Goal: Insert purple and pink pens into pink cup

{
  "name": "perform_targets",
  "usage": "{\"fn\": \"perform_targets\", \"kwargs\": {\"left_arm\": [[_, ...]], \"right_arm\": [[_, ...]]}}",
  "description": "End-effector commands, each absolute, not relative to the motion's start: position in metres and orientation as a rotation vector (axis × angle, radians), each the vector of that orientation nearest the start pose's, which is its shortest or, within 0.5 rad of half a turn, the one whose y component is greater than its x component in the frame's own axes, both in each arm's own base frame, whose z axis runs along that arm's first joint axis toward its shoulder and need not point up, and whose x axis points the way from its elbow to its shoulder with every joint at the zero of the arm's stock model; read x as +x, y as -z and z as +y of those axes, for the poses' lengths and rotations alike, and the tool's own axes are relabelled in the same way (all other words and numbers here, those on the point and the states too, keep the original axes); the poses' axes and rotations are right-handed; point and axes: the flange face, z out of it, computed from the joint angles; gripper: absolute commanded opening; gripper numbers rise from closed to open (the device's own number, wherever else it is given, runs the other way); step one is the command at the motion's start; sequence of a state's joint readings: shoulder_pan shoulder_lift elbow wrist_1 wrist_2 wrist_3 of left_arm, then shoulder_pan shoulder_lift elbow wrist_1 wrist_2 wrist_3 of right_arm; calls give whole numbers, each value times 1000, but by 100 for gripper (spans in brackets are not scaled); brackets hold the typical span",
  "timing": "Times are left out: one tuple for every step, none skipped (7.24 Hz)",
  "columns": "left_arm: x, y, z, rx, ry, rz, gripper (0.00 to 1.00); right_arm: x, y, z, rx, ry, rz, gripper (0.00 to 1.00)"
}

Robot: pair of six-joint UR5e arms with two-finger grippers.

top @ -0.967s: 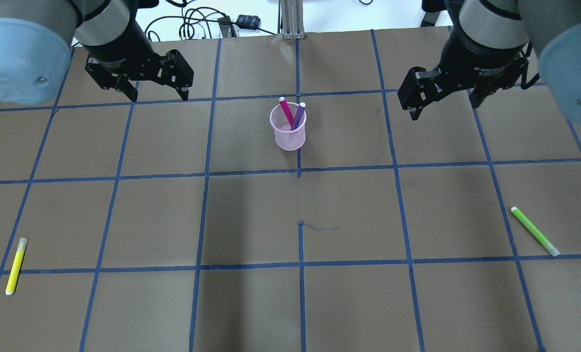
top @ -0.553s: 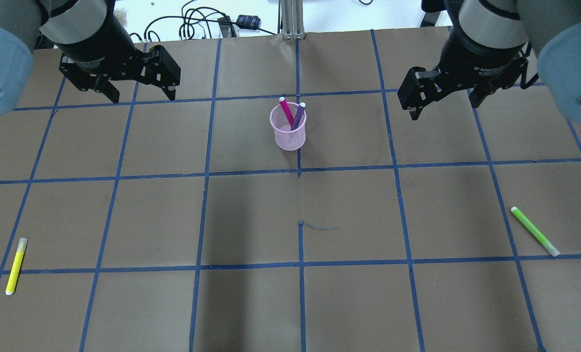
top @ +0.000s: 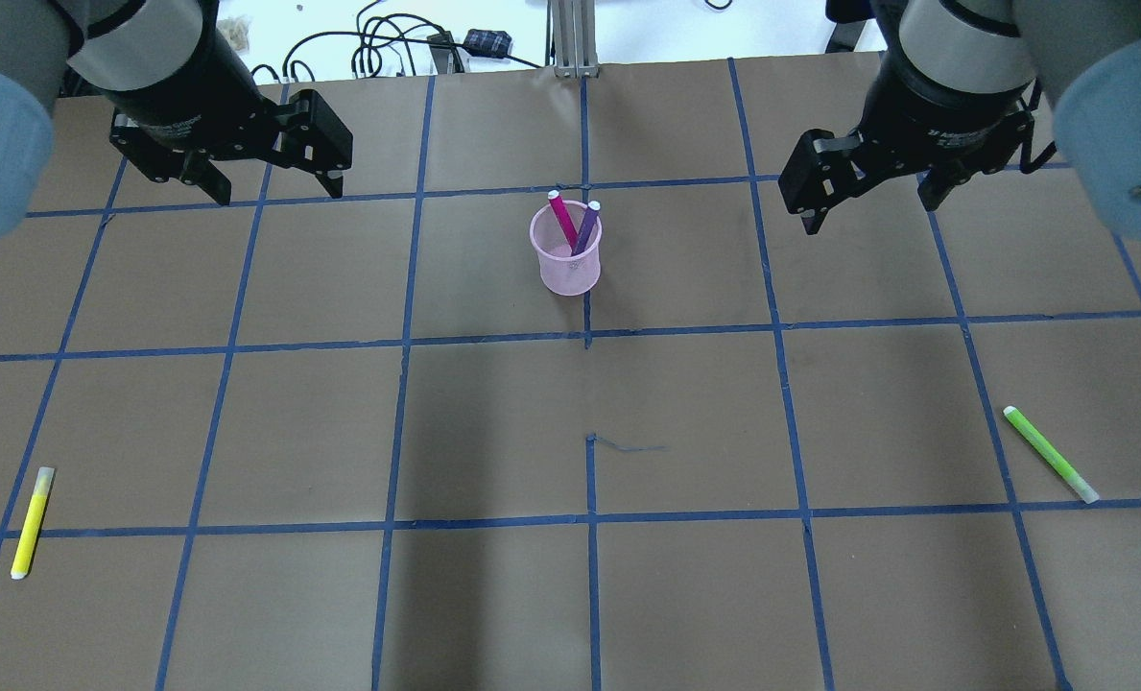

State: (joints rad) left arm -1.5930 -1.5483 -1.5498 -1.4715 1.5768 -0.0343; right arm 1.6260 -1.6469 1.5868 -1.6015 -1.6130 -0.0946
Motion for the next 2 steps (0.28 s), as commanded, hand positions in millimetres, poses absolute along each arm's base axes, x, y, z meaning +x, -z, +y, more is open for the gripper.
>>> {"fn": "perform_targets", "kwargs": {"left_arm": [[-144,-523,-491,-15,224,3130,100],[-144,-524,-492,-4,221,3128,100]], "right_arm": [[155,-520,-459,-236,145,3173,100],[155,-520,-459,-236,145,3173,100]]}}
